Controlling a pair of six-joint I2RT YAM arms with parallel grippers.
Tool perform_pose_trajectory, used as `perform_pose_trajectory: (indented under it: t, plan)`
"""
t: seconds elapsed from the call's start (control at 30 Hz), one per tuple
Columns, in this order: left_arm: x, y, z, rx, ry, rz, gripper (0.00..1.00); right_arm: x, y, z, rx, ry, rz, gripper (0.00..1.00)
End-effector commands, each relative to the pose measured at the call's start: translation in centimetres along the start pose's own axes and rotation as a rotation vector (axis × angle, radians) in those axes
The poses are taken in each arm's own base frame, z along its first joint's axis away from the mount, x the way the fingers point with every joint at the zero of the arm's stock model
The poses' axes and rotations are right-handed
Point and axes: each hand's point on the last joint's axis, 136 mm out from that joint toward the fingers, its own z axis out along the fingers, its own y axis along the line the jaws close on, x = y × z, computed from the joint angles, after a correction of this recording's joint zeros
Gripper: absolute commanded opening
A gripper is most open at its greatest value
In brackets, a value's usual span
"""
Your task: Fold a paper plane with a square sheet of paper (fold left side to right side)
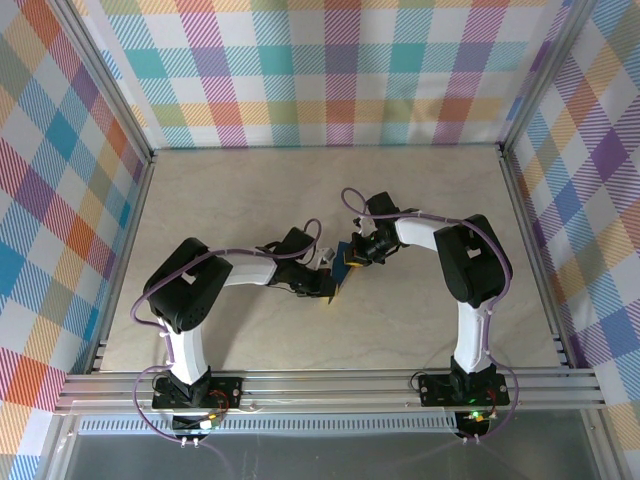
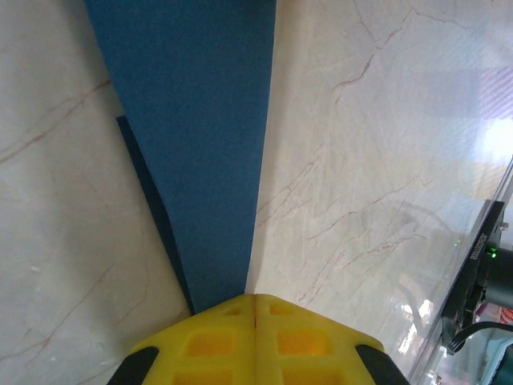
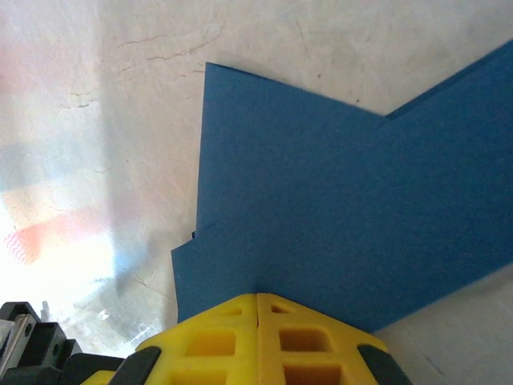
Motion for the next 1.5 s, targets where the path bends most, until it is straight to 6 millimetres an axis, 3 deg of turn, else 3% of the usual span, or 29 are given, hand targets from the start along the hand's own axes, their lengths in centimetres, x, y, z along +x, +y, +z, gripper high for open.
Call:
perform_pose_trajectory:
  t: [0.0,0.23,0.43,0.83,1.2,1.47]
  plan:
    - [2.9,2.8,0.3,-0.072,0.068,-0.086,0.0,-1.7,1.7,-2.2,-0.045,-0.048,-0.006,0.0]
    - [2.6,2.5,0.0,-0.068,0.056,-0.079,0.0,-3.2,0.2,-2.1,-0.015,-0.061,0.008,0.0]
    - [2.0,1.8,-0.3,-0.059,0.039,-0.087,0.0,-2.6,-1.5,-1.1,0.035,-0.035,0.022,0.0]
    - [-2.4,-2.7,-1.8,0.017,-0.023,-0.029,0.0,-0.8,-4.6,0.3,0.12,0.003,0.066,0.0]
    - [-5.0,-3.3,0.0,0.045,-0.005,-0.023,0.0,0.3,-5.9,0.7,0.164,0.024,0.085,0.0]
    - [-4.6,-2.6,1.3,0.017,0.031,-0.028,0.0,0.7,-6.4,1.0,0.178,0.036,0.093,0.0]
